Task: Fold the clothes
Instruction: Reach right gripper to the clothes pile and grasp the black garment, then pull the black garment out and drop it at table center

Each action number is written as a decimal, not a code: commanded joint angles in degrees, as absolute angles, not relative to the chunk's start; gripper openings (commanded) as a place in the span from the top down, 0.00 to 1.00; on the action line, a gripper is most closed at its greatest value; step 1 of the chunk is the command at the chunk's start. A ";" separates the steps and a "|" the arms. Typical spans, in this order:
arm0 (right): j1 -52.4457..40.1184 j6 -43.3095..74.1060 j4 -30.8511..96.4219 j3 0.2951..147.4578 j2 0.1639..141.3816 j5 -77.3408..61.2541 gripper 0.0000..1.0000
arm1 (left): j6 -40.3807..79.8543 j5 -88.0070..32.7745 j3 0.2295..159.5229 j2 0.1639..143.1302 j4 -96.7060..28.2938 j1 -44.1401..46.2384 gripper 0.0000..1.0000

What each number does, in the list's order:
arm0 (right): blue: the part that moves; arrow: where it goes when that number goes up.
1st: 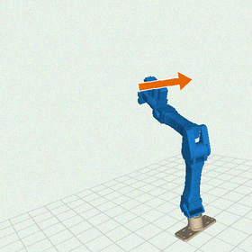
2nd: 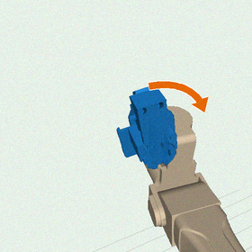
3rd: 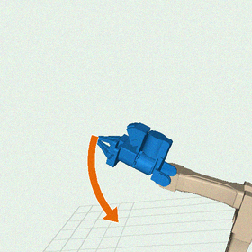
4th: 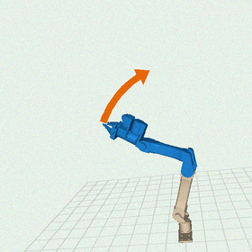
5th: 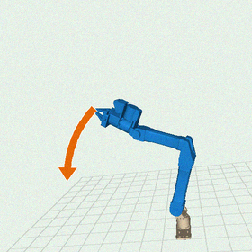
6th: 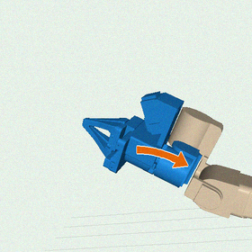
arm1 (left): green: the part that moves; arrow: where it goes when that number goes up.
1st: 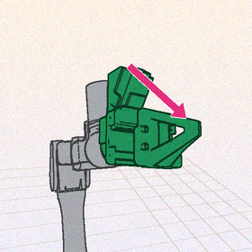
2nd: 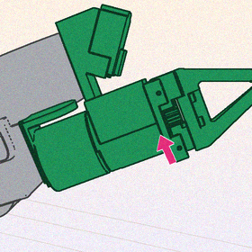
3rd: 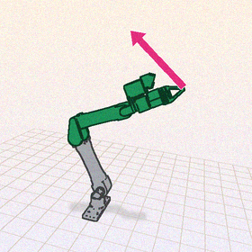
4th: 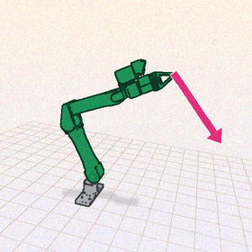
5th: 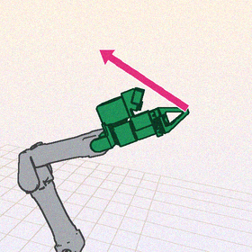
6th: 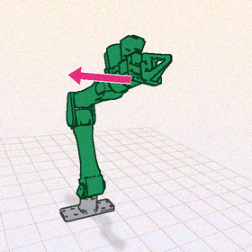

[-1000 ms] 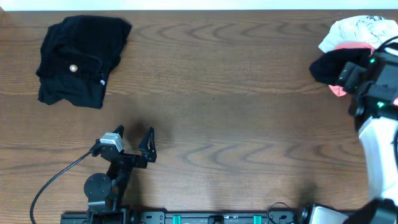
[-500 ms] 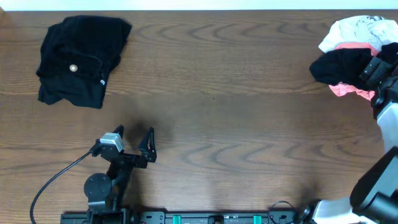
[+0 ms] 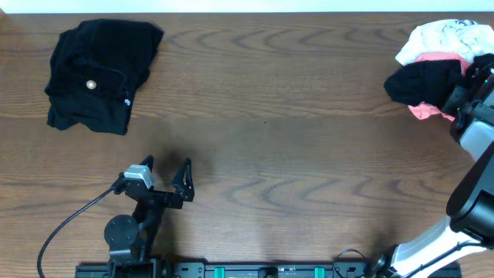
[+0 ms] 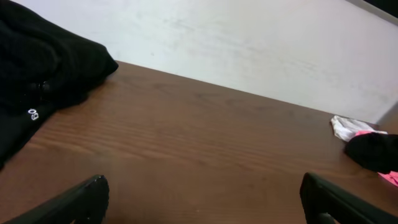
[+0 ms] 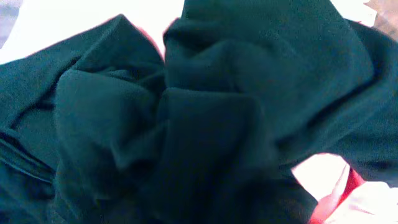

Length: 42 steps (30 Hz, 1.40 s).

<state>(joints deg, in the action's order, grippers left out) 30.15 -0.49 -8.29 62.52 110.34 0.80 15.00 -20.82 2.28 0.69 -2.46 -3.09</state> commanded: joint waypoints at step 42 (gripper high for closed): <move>-8.64 6.20 5.61 63.77 67.02 -6.92 0.01 | 14.68 -21.37 0.58 0.34 -3.07 -2.81 0.02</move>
